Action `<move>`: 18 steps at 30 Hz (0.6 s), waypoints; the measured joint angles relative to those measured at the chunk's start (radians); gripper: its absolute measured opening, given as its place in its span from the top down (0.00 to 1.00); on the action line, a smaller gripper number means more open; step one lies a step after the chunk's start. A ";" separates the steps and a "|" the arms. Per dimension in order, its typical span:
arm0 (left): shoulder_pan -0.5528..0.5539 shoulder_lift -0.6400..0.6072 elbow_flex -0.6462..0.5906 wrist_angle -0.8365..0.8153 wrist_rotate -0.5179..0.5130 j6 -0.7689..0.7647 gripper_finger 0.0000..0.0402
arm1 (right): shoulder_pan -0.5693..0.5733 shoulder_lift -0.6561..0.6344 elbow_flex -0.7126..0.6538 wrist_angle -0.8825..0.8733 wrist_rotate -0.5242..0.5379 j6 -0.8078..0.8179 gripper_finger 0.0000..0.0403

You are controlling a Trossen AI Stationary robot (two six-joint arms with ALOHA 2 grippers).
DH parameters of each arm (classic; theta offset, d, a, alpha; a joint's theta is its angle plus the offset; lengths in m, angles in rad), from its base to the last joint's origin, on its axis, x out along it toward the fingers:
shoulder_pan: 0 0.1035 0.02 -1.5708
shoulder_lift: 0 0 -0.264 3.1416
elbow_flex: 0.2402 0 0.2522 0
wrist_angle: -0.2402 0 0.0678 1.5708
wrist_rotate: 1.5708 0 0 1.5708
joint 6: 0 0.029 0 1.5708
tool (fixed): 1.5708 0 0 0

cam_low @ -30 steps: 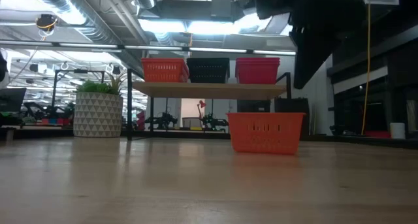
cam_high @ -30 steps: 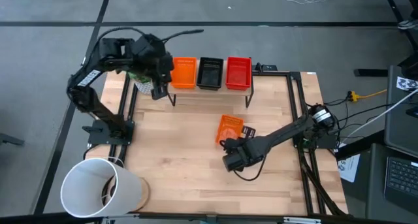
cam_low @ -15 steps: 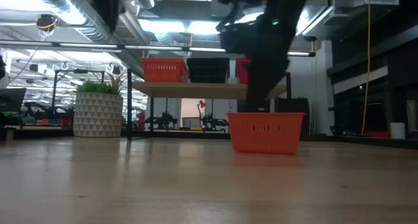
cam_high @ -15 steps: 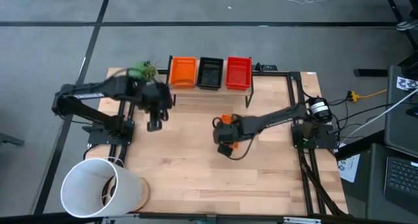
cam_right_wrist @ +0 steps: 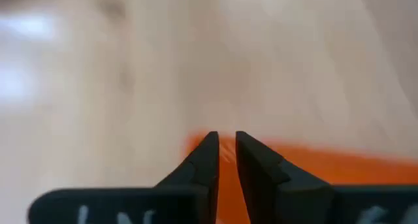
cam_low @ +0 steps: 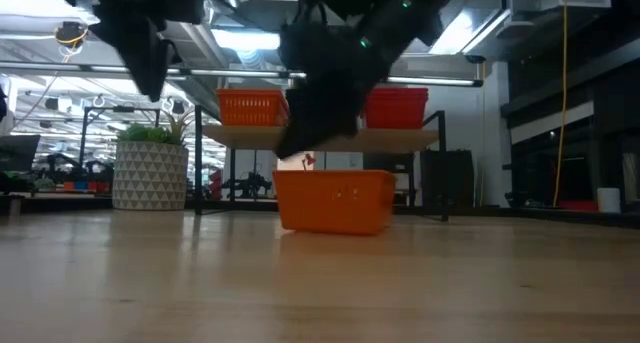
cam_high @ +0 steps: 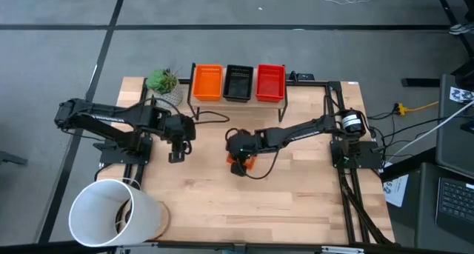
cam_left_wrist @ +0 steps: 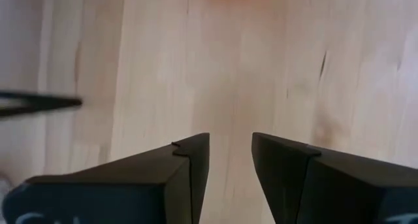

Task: Stack baskets on shelf by color
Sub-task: Stack the orange bin on top of the orange bin on the shelf

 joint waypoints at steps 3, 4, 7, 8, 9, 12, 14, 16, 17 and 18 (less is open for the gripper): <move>0.000 0.004 0.000 0.042 0.000 0.002 0.73 | 0.004 0.000 0.001 0.064 -0.090 -0.020 0.87; 0.000 0.003 0.000 0.070 0.000 0.006 0.73 | 0.009 -0.002 0.001 0.060 -0.096 -0.013 0.87; -0.001 0.003 0.000 0.186 0.000 0.042 0.73 | 0.031 -0.041 0.000 -0.017 -0.020 0.080 0.87; -0.004 0.006 0.000 0.219 0.000 0.060 0.73 | 0.042 -0.066 0.000 -0.070 0.032 0.128 0.87; -0.007 0.018 0.000 0.262 -0.001 0.078 0.73 | 0.055 -0.091 0.001 -0.140 0.092 0.173 0.87; -0.015 0.067 0.000 0.353 0.009 0.115 0.73 | 0.113 -0.176 0.001 -0.356 0.311 0.330 0.87; -0.014 0.101 0.000 0.433 0.014 0.134 0.73 | 0.160 -0.231 0.001 -0.520 0.406 0.470 0.87; -0.013 0.137 0.000 0.469 0.034 0.150 0.73 | 0.196 -0.262 0.002 -0.662 0.423 0.614 0.87; -0.013 0.157 0.000 0.489 0.041 0.155 0.73 | 0.210 -0.263 -0.002 -0.723 0.416 0.679 0.87; -0.014 0.177 0.000 0.516 0.046 0.164 0.73 | 0.219 -0.260 -0.011 -0.767 0.411 0.733 0.87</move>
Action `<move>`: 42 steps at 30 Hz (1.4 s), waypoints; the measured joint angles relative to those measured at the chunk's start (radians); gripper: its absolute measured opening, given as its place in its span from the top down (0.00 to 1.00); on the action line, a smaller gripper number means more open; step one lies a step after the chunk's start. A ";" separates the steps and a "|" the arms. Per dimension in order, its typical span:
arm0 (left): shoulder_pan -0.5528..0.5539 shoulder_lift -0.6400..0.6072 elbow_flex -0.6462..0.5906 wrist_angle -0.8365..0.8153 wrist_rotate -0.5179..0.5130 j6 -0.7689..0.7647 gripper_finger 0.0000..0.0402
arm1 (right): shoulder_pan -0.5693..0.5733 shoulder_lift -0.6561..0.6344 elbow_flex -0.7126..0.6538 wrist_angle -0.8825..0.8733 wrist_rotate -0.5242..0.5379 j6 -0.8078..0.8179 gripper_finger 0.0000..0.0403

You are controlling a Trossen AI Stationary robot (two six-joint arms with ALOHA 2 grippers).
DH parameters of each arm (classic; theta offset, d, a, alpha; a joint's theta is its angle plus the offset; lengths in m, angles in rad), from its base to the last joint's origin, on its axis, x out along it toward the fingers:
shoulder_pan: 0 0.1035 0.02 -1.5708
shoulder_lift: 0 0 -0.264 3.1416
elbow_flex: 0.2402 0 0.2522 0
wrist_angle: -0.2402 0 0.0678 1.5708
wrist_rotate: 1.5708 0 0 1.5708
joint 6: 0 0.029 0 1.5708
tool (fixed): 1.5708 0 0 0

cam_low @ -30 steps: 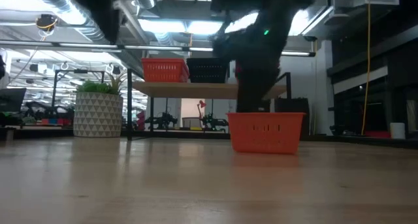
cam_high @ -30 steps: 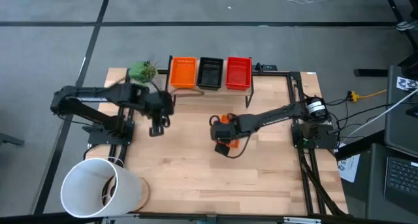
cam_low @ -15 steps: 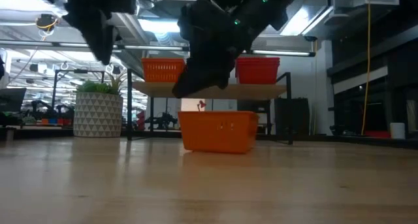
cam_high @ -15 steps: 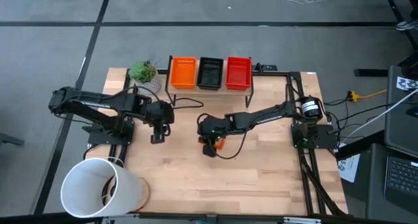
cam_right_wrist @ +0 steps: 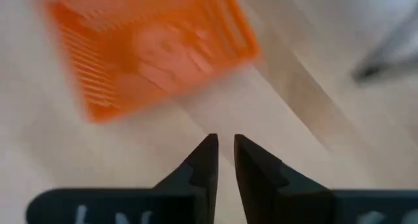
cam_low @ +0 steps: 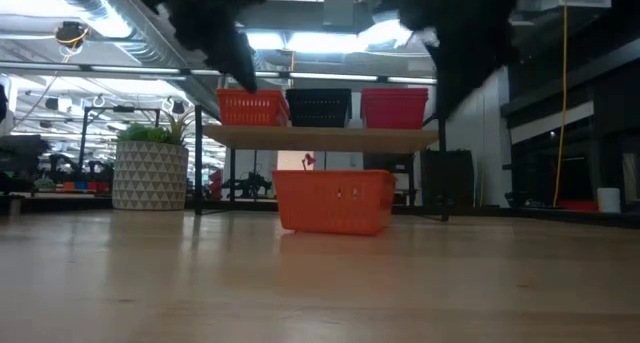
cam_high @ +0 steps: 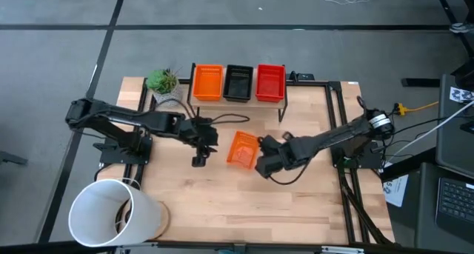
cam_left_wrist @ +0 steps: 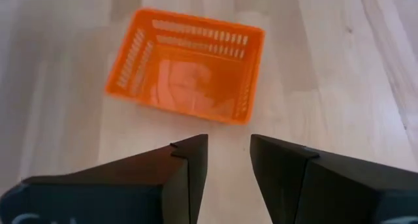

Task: Stack baskets on shelf by color
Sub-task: Stack the orange bin on top of the orange bin on the shelf

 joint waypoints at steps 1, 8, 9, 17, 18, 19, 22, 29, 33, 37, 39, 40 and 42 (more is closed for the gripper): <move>-0.001 0.016 0.000 0.011 0.004 0.005 0.73 | 0.005 0.009 -0.016 -0.024 -0.001 0.043 0.87; -0.004 0.074 0.000 0.005 0.006 -0.020 0.73 | -0.008 0.074 -0.222 0.137 -0.073 0.186 0.87; -0.007 0.074 0.000 0.003 0.011 -0.022 0.73 | -0.017 0.077 -0.245 0.174 -0.069 0.200 0.87; -0.014 0.074 0.000 0.002 0.012 -0.023 0.73 | -0.104 0.089 -0.395 0.705 0.050 0.074 0.87; -0.014 0.074 0.000 0.003 0.012 -0.022 0.73 | -0.119 0.089 -0.406 0.773 0.064 0.037 0.87; -0.014 0.074 0.000 0.004 0.011 -0.022 0.73 | -0.134 0.089 -0.413 0.838 0.074 -0.003 0.87; -0.014 0.074 0.000 0.006 0.011 -0.022 0.73 | -0.166 0.089 -0.420 0.977 0.060 -0.112 0.87; -0.014 0.074 0.000 0.016 0.011 -0.039 0.73 | -0.179 0.086 -0.419 1.198 -0.109 -0.299 0.87; -0.017 0.089 0.000 0.044 0.011 -0.081 0.73 | -0.166 0.052 -0.420 1.149 -0.086 -0.258 0.87; -0.042 0.114 0.003 0.064 0.058 -0.100 0.73 | -0.151 0.001 -0.420 1.035 -0.049 -0.231 0.87; -0.059 0.151 0.001 0.063 0.110 -0.126 0.73 | -0.144 -0.033 -0.420 0.972 -0.034 -0.205 0.87; -0.069 0.171 -0.002 0.057 0.122 -0.128 0.73 | -0.139 -0.049 -0.420 0.935 -0.023 -0.195 0.87; -0.083 0.213 -0.001 0.097 0.120 -0.133 0.73 | -0.127 -0.082 -0.420 0.867 -0.015 -0.173 0.87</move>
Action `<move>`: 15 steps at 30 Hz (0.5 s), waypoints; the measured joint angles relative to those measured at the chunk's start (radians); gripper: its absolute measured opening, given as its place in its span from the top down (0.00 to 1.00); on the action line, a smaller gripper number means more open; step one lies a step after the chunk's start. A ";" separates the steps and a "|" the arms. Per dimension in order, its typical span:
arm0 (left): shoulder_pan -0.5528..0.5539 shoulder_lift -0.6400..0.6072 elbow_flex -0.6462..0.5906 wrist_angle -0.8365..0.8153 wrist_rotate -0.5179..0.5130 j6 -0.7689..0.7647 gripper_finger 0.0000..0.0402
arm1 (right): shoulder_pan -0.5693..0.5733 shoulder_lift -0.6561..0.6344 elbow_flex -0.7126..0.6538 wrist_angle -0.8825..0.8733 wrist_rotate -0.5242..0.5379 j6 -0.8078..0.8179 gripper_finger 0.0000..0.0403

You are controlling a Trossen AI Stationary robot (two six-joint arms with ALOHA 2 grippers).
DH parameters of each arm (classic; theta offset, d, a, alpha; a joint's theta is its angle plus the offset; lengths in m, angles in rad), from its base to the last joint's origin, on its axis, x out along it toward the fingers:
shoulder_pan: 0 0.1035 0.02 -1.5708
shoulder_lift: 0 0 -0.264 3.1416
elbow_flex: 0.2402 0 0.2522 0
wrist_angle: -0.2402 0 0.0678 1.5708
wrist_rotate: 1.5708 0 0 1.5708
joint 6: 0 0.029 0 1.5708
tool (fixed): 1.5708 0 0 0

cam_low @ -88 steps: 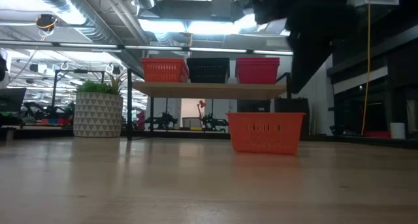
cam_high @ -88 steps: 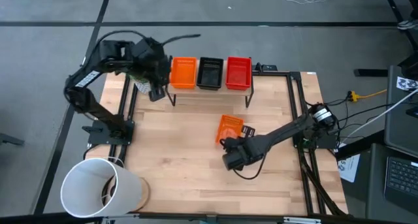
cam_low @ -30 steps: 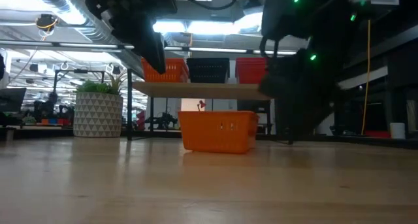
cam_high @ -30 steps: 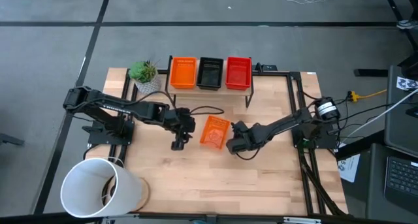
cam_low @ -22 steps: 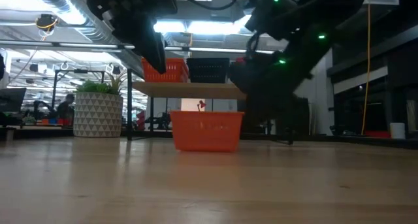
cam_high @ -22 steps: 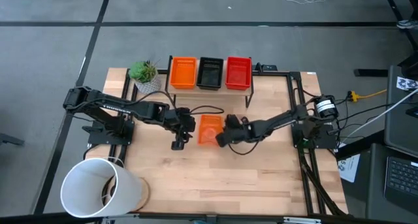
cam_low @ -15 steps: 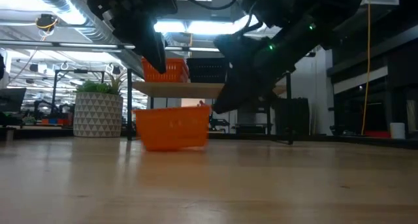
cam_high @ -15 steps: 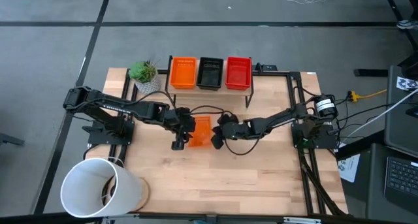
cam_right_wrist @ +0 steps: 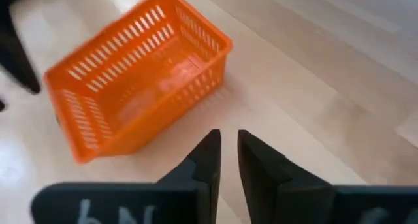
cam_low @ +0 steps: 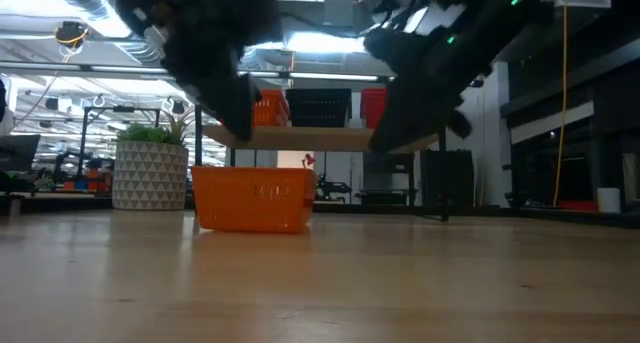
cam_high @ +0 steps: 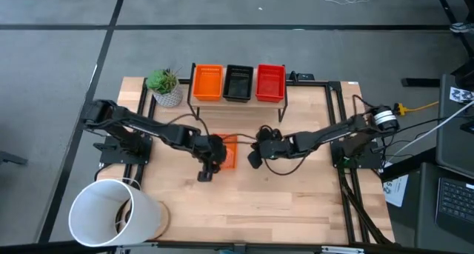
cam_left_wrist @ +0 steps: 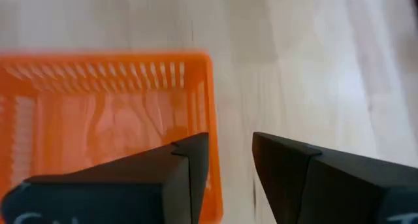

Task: Stack baskets on shelf by color
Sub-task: Stack the orange bin on top of the orange bin on the shelf

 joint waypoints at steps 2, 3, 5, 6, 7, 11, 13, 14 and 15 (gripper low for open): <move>-0.008 0.029 0.000 0.007 -0.006 -0.004 0.71 | 0.017 -0.034 0.001 -0.050 0.003 0.024 0.87; -0.012 0.046 0.001 0.026 -0.010 -0.005 0.71 | 0.028 -0.053 0.001 -0.087 0.002 0.036 0.87; -0.018 0.071 0.001 0.021 -0.015 -0.005 0.69 | 0.048 -0.085 0.001 -0.139 0.006 0.074 0.87; -0.024 0.081 0.001 0.023 -0.029 -0.005 0.68 | 0.060 -0.100 0.001 -0.169 0.012 0.092 0.87; -0.028 0.092 0.001 0.026 -0.055 -0.005 0.67 | 0.070 -0.114 0.000 -0.202 0.022 0.103 0.87; -0.031 0.128 0.001 0.039 -0.119 -0.005 0.64 | 0.109 -0.149 0.001 -0.259 0.044 0.135 0.87; -0.033 0.148 0.003 0.037 -0.119 -0.005 0.64 | 0.126 -0.155 0.001 -0.262 0.044 0.140 0.87; -0.035 0.162 0.002 0.040 -0.118 -0.005 0.64 | 0.132 -0.159 0.001 -0.276 0.044 0.148 0.87; -0.037 0.177 0.002 0.051 -0.121 -0.005 0.64 | 0.138 -0.161 0.001 -0.284 0.044 0.153 0.87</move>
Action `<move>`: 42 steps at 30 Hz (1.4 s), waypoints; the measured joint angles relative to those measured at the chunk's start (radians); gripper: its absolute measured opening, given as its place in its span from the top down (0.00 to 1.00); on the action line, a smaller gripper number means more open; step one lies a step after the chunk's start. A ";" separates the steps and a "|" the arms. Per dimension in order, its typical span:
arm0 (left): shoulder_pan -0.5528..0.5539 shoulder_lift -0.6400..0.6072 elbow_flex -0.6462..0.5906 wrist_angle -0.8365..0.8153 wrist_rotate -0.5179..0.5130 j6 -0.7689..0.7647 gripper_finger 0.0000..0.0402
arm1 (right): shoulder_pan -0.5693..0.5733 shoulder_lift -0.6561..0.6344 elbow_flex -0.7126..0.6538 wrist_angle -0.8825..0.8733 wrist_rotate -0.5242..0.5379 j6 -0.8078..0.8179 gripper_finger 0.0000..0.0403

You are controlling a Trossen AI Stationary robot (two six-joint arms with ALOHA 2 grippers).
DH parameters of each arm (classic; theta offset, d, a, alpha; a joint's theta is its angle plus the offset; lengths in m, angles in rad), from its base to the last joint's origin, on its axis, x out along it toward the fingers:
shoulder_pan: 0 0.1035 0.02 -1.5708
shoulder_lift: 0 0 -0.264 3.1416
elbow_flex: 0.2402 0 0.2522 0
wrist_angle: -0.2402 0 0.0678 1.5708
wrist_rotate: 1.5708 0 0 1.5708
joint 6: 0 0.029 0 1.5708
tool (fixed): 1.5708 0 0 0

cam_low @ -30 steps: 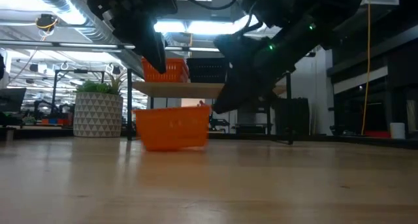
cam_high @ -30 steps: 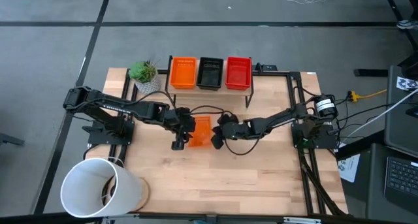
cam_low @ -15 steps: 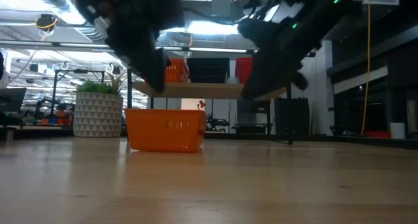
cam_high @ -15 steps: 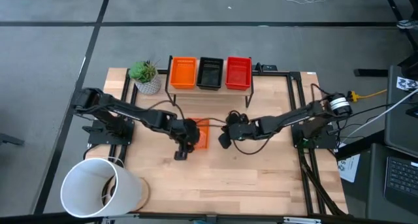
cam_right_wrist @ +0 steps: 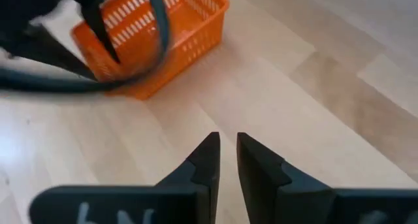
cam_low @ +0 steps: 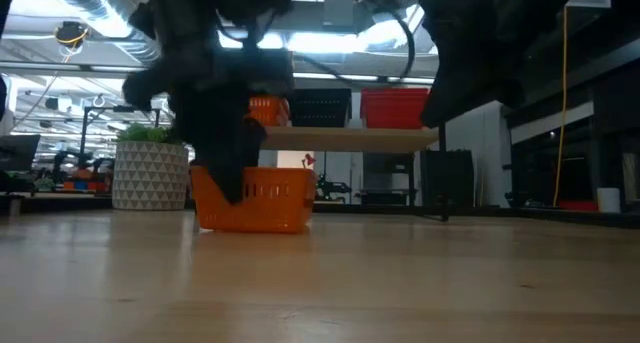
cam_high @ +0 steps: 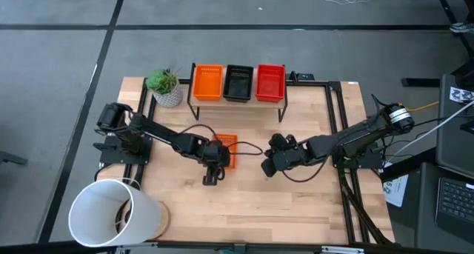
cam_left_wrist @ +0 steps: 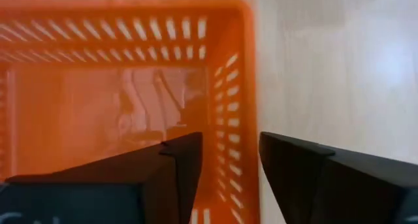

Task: Stack baskets on shelf by color
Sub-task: Stack the orange bin on top of the orange bin on the shelf

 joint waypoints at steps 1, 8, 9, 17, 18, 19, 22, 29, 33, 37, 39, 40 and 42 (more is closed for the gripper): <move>-0.002 0.012 0.000 -0.003 -0.010 0.000 0.65 | 0.005 -0.001 0.000 0.001 0.000 0.001 0.87; -0.019 0.026 -0.001 -0.015 -0.005 -0.004 0.96 | 0.036 0.000 0.000 -0.024 0.000 0.002 0.87; -0.025 0.006 0.000 -0.026 0.001 -0.010 0.97 | 0.040 0.000 0.000 -0.024 0.001 0.001 0.87; -0.080 -0.193 0.182 -0.306 -0.055 -0.015 1.00 | 0.056 0.001 0.000 -0.113 0.001 0.056 0.87; -0.082 -0.223 0.215 -0.343 -0.084 -0.015 1.00 | 0.057 0.001 0.000 -0.119 0.001 0.067 0.87; -0.083 -0.251 0.244 -0.370 -0.099 -0.014 1.00 | 0.057 0.001 0.000 -0.128 0.001 0.077 0.87; -0.083 -0.328 0.331 -0.388 -0.130 0.051 1.00 | 0.057 0.001 0.000 -0.129 0.002 0.078 0.87; 0.042 -0.444 0.438 -0.470 -0.321 0.290 1.00 | 0.057 0.001 0.000 -0.133 0.023 0.076 0.87; 0.209 -0.461 0.443 -0.523 -0.348 0.389 1.00 | 0.057 0.001 0.000 -0.133 0.027 0.075 0.87; 0.403 -0.432 0.442 -0.601 -0.296 0.469 1.00 | 0.057 0.001 0.000 -0.133 0.027 0.074 0.87; 0.488 -0.406 0.440 -0.616 -0.249 0.517 1.00 | 0.057 0.001 0.000 -0.133 0.027 0.074 0.87; 0.520 -0.393 0.441 -0.602 -0.222 0.541 1.00 | 0.057 0.001 0.000 -0.133 0.027 0.074 0.87; 0.584 -0.366 0.442 -0.598 -0.160 0.577 1.00 | 0.057 0.001 0.000 -0.133 0.026 0.074 0.87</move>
